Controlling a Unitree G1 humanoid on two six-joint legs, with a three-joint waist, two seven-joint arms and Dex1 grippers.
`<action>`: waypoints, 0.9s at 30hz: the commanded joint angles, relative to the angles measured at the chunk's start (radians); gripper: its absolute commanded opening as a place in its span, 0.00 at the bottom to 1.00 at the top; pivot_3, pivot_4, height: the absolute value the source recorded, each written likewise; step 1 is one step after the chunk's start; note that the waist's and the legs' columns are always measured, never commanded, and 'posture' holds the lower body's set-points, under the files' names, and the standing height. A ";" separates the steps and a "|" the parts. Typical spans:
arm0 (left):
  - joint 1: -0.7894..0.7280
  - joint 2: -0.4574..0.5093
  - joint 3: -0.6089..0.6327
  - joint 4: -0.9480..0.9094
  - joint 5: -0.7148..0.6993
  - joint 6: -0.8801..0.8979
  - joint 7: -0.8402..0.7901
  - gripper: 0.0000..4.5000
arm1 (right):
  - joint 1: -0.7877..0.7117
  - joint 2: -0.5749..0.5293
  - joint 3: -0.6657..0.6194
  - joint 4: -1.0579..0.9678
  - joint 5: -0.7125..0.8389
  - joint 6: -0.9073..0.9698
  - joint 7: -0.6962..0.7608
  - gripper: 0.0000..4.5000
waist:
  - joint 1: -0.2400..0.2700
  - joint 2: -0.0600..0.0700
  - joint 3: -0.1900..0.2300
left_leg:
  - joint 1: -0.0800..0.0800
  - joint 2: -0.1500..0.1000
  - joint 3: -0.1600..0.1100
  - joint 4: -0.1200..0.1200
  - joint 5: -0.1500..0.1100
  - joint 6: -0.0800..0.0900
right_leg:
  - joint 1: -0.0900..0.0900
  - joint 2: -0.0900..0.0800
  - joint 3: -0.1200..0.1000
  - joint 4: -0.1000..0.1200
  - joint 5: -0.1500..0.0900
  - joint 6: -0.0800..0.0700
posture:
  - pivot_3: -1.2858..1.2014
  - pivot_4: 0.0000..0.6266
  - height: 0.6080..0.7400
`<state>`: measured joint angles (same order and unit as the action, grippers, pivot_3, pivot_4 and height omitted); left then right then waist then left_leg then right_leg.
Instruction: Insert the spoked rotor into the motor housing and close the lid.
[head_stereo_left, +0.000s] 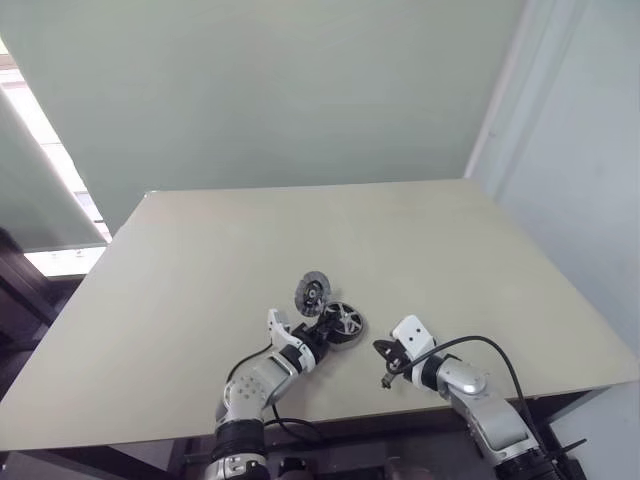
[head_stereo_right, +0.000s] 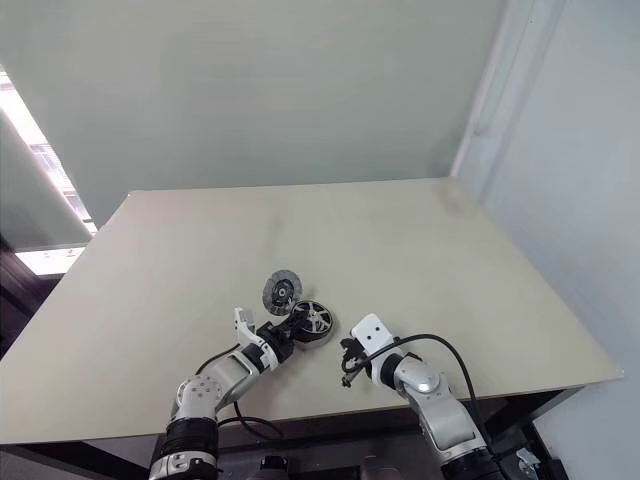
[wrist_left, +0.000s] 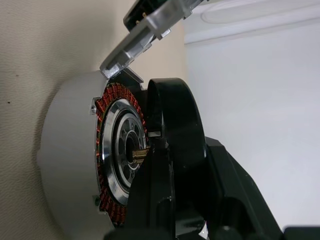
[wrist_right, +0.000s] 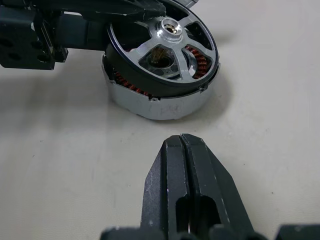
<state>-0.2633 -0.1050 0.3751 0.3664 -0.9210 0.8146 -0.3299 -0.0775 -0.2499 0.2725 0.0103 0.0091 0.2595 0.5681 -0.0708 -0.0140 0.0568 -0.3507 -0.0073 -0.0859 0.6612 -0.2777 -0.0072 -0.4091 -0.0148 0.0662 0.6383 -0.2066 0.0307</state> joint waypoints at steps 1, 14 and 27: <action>-0.024 -0.010 0.002 -0.001 0.001 -0.019 0.000 0.07 | -0.017 0.000 -0.006 -0.029 0.005 -0.017 -0.003 0.00 | 0.000 0.000 0.000 | 0.000 0.000 0.000 0.000 0.000 0.000 | 0.000 0.000 0.000 0.000 0.000 0.000 | 0.52 0.00 1.00; -0.032 -0.011 -0.001 0.007 0.013 -0.046 0.017 0.37 | -0.017 0.004 -0.003 -0.026 0.007 -0.017 -0.002 0.00 | 0.000 0.000 0.000 | 0.000 0.000 0.000 0.000 0.000 0.000 | 0.000 0.000 0.000 0.000 0.000 0.000 | 0.52 0.00 1.00; 0.079 0.057 -0.080 -0.437 -0.027 0.137 0.202 1.00 | 0.002 0.000 -0.006 -0.023 0.009 -0.023 -0.008 0.00 | -0.002 0.000 0.000 | 0.001 0.001 0.000 -0.001 0.000 0.000 | 0.000 0.001 0.001 0.001 0.000 0.000 | 0.52 0.00 1.00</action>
<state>-0.1790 -0.0616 0.3144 0.0360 -0.9206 0.9223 -0.1499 -0.0667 -0.2508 0.2796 0.0113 0.0093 0.2583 0.5658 -0.0729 -0.0139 0.0568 -0.3500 -0.0061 -0.0858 0.6600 -0.2777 -0.0073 -0.4100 -0.0143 0.0667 0.6393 -0.2066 0.0307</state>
